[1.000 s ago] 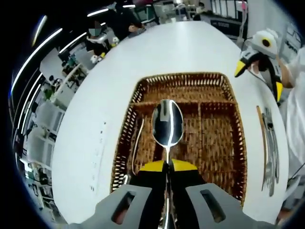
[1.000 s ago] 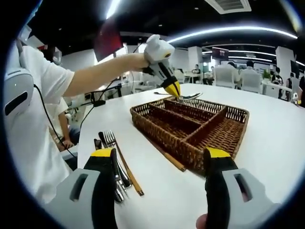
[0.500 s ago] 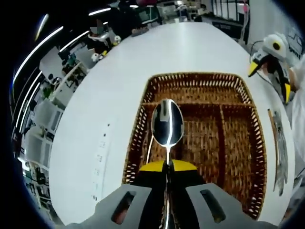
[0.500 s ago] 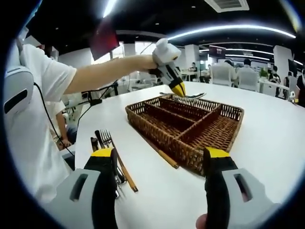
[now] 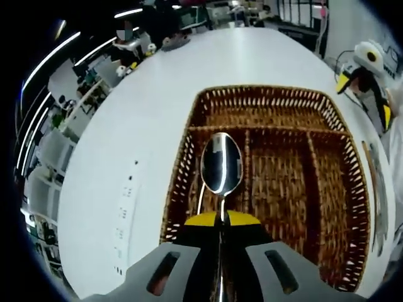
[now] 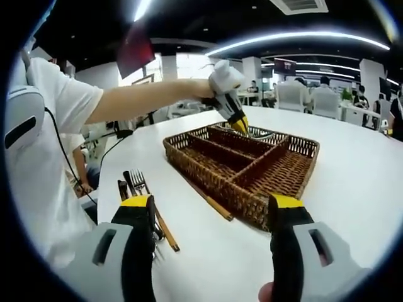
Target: Arrange the knives, forks, and spoons in their matching storage slots by inserting each utensil handle-first until every utensil is classified and aligned in the correct compartment
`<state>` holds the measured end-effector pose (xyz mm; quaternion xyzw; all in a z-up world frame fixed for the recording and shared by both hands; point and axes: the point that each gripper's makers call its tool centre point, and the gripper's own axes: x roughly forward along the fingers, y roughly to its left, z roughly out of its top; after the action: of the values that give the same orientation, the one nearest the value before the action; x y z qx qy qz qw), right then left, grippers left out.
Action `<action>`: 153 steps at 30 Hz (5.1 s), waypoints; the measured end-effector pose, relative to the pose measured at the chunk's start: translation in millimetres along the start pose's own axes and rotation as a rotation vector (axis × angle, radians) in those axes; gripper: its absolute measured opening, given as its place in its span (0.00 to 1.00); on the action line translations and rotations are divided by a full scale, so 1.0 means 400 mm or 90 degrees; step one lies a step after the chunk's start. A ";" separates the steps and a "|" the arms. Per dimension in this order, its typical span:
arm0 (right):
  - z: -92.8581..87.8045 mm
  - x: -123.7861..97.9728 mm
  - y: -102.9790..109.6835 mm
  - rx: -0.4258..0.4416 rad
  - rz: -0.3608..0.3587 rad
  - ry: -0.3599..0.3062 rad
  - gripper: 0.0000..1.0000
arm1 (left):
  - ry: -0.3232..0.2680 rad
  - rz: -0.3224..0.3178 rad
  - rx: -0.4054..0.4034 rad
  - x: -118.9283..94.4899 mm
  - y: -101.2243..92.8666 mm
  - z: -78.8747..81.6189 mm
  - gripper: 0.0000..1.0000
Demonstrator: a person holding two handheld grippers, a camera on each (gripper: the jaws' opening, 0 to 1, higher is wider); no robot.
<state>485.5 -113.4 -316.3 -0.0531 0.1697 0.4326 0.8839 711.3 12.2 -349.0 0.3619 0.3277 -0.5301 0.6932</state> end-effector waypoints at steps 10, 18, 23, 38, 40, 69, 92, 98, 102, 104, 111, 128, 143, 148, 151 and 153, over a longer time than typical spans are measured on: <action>-0.004 -0.005 -0.001 0.000 -0.002 0.001 0.76 | 0.011 -0.009 -0.017 0.039 0.024 -0.029 0.02; -0.004 -0.004 0.001 -0.001 0.001 0.001 0.76 | 0.025 -0.023 -0.002 0.060 0.026 -0.021 0.02; -0.008 -0.007 -0.003 0.003 -0.001 0.001 0.76 | 0.037 -0.026 0.008 0.069 0.028 -0.012 0.02; -0.011 -0.008 -0.003 0.005 0.000 0.000 0.76 | 0.072 -0.047 0.023 0.076 0.019 -0.036 0.02; -0.014 -0.008 -0.003 0.007 0.000 0.001 0.76 | 0.070 -0.049 0.022 0.076 0.021 -0.039 0.02; -0.014 -0.001 0.009 0.005 0.008 0.002 0.76 | 0.080 -0.022 0.047 0.073 0.016 -0.035 0.04; -0.008 -0.008 0.016 0.004 0.008 -0.007 0.76 | 0.063 0.013 0.030 0.036 0.032 -0.021 0.10; -0.003 -0.010 0.020 0.000 0.007 -0.008 0.76 | 0.047 0.021 0.013 0.018 0.031 -0.020 0.13; 0.001 -0.011 0.027 -0.002 0.008 -0.009 0.76 | 0.031 0.035 -0.002 0.001 0.035 -0.015 0.16; 0.002 -0.011 0.031 -0.004 0.008 -0.009 0.76 | 0.028 0.036 -0.004 -0.002 0.034 -0.014 0.17; 0.007 -0.013 0.041 -0.009 0.008 -0.009 0.76 | 0.006 0.061 -0.022 -0.021 0.041 -0.012 0.21; 0.016 -0.004 0.089 -0.026 0.022 -0.004 0.75 | -0.068 0.125 -0.101 -0.097 0.012 -0.029 0.27; 0.011 -0.007 0.154 -0.040 0.036 0.000 0.75 | -0.106 0.128 -0.150 -0.172 -0.087 -0.043 0.34; 0.010 -0.013 0.171 -0.043 0.039 -0.001 0.75 | -0.118 0.132 -0.161 -0.188 -0.110 -0.048 0.36; 0.009 -0.017 0.177 -0.045 0.039 -0.002 0.75 | -0.134 0.133 -0.175 -0.199 -0.129 -0.047 0.38; 0.009 -0.018 0.180 -0.046 0.038 -0.002 0.75 | -0.139 0.134 -0.179 -0.202 -0.136 -0.047 0.40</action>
<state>425.9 -73.3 -306.7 -0.0788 0.1542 0.4650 0.8682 639.1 59.0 -299.3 0.2339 0.2818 -0.4398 0.8200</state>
